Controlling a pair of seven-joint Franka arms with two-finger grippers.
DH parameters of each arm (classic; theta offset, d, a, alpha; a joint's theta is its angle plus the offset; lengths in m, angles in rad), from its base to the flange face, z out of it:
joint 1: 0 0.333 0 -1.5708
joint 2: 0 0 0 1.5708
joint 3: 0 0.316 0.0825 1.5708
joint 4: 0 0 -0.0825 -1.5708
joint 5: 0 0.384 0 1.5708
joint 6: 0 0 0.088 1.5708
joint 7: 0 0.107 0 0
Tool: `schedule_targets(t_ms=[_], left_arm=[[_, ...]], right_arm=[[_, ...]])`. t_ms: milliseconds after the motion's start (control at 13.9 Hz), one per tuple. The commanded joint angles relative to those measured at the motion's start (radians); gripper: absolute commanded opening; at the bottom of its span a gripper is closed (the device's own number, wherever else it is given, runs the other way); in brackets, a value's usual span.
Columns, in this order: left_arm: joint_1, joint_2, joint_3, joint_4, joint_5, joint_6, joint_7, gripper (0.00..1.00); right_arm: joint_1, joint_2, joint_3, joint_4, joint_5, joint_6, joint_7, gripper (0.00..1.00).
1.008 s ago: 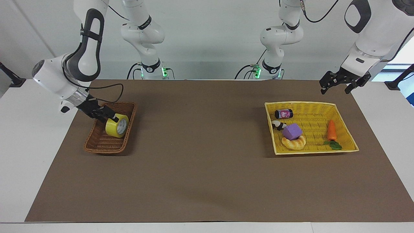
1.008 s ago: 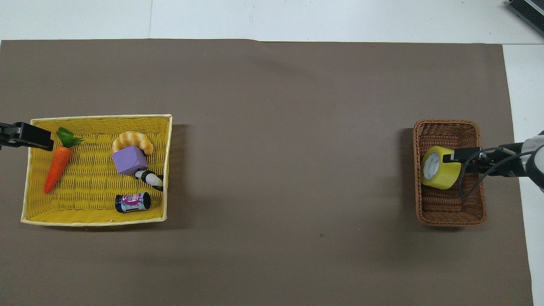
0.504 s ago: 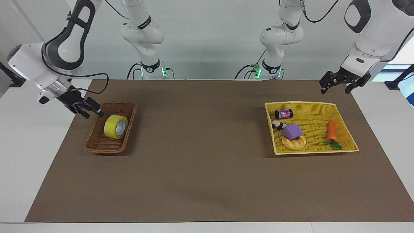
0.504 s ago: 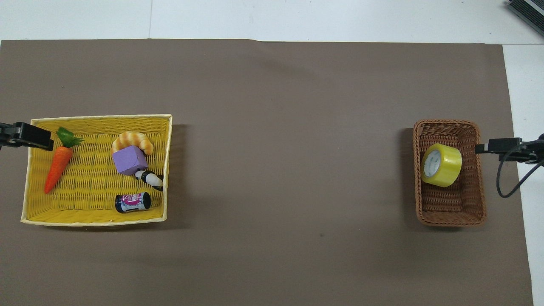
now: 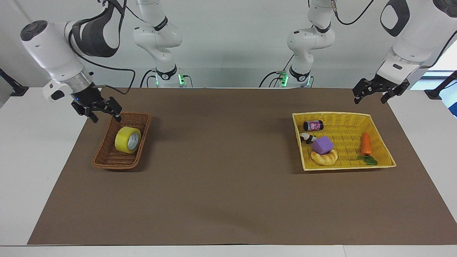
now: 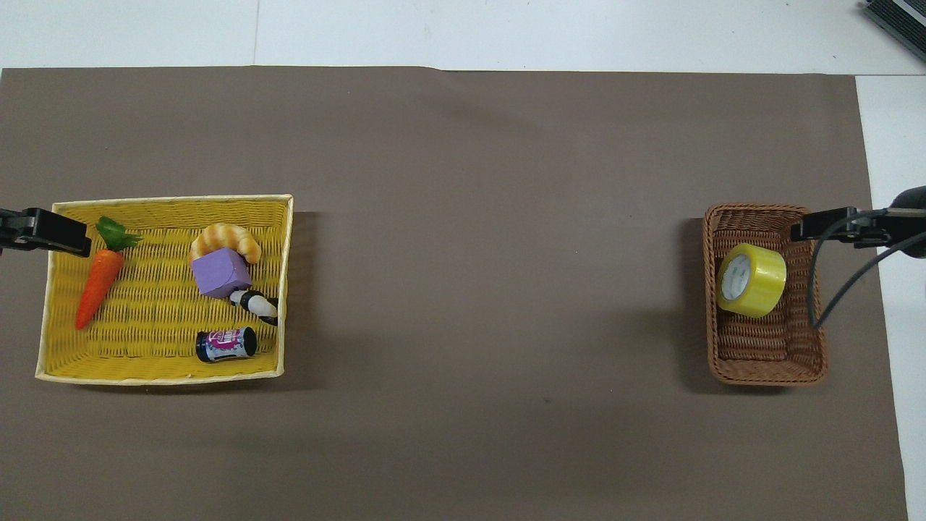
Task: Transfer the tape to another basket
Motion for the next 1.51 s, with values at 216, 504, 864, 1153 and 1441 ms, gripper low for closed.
schedule_targets(t_ms=[216, 504, 864, 1153, 1441], left_arm=[[0.009, 0.004, -0.008, 0.019, 0.011, -0.018, 0.010, 1.00], [0.009, 0.004, -0.007, 0.021, 0.011, -0.018, 0.010, 1.00], [0.009, 0.004, -0.007, 0.021, 0.011, -0.018, 0.010, 1.00], [0.009, 0.004, -0.007, 0.019, 0.011, -0.018, 0.010, 1.00], [0.009, 0.004, -0.007, 0.019, 0.011, -0.018, 0.010, 1.00]], right_arm=[[0.123, -0.048, 0.002, 0.123, -0.084, -0.173, 0.215, 1.00], [0.111, -0.042, 0.002, 0.341, -0.088, -0.387, 0.206, 1.00], [0.122, -0.097, 0.002, 0.313, -0.078, -0.454, 0.198, 1.00], [0.120, -0.087, 0.003, 0.290, -0.090, -0.402, 0.195, 1.00], [0.104, -0.019, 0.002, 0.349, -0.117, -0.454, 0.129, 1.00]])
